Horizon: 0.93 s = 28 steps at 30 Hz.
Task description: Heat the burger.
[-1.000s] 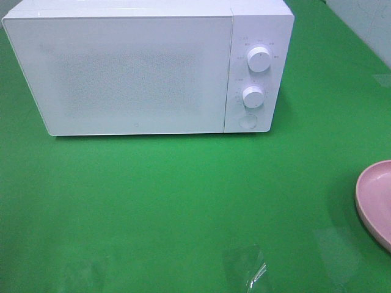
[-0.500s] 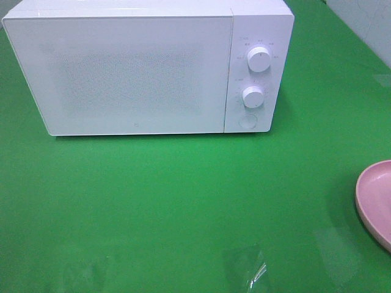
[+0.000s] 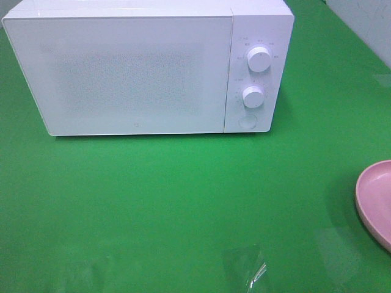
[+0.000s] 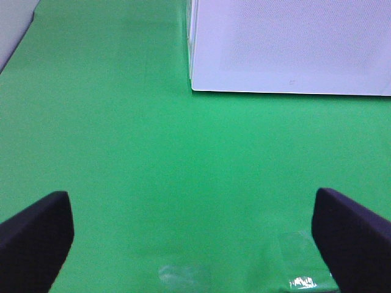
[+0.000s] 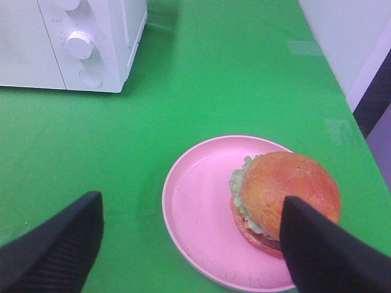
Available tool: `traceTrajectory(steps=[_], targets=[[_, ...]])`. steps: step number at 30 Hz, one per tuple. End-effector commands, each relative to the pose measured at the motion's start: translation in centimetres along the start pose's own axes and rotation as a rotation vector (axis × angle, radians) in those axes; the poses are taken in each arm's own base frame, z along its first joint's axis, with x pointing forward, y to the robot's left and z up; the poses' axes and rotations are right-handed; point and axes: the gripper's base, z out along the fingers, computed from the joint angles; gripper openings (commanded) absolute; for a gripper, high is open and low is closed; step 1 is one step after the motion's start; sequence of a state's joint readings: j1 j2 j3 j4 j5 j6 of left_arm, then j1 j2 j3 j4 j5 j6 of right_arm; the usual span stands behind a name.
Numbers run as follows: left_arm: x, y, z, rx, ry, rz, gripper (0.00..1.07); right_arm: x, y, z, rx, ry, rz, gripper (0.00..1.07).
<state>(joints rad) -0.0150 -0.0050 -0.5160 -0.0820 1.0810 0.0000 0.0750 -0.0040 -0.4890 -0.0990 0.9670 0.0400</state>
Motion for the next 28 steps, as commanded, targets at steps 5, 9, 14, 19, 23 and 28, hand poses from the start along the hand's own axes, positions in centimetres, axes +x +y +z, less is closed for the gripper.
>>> traceTrajectory(steps=[5, 9, 14, 19, 23, 28], targets=[[0.07, -0.05, -0.3, 0.002, -0.034, -0.002, 0.98, 0.1, -0.01, -0.36, 0.004, -0.034, -0.004, 0.75], [0.07, -0.05, -0.3, 0.002, -0.034, -0.002, 0.98, 0.1, -0.01, -0.36, 0.004, -0.034, -0.004, 0.75], [0.07, -0.05, -0.3, 0.002, -0.034, -0.002, 0.98, 0.1, -0.01, -0.36, 0.004, -0.034, -0.004, 0.75], [0.07, -0.05, -0.3, 0.002, -0.034, -0.002, 0.98, 0.1, -0.01, -0.36, 0.004, -0.034, -0.004, 0.75], [0.07, -0.05, -0.3, 0.002, -0.034, -0.002, 0.98, 0.1, -0.01, -0.36, 0.004, -0.034, -0.004, 0.75], [0.07, -0.05, -0.3, 0.002, -0.034, -0.002, 0.98, 0.1, -0.01, -0.36, 0.004, -0.034, -0.004, 0.75]])
